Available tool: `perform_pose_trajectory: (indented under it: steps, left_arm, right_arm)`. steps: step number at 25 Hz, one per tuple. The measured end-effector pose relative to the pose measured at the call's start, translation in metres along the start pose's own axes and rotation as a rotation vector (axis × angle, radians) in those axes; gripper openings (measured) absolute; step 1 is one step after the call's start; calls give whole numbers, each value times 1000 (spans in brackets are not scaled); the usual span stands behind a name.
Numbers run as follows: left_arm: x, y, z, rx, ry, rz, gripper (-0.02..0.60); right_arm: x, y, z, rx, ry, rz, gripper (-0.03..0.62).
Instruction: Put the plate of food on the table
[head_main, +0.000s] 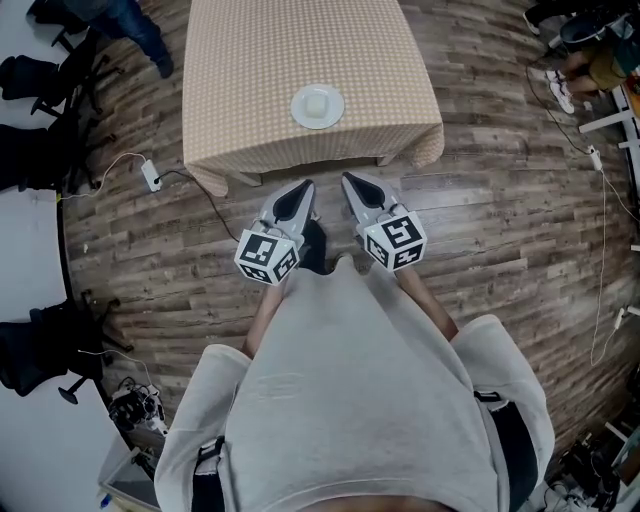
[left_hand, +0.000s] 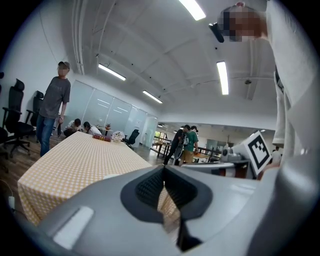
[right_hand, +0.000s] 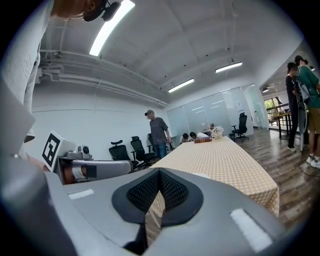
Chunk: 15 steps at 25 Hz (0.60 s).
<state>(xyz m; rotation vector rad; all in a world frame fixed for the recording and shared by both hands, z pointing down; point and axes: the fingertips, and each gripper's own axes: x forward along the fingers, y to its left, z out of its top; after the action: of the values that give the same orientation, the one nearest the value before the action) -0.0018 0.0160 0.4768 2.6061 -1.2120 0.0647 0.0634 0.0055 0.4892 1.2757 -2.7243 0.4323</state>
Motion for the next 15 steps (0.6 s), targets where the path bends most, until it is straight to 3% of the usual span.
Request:
perform_pose_trajectory:
  steps: [15]
  left_arm:
    - [-26, -21, -1, 19, -27, -2, 8]
  right_arm:
    - [-24, 20, -4, -12, -13, -13, -3]
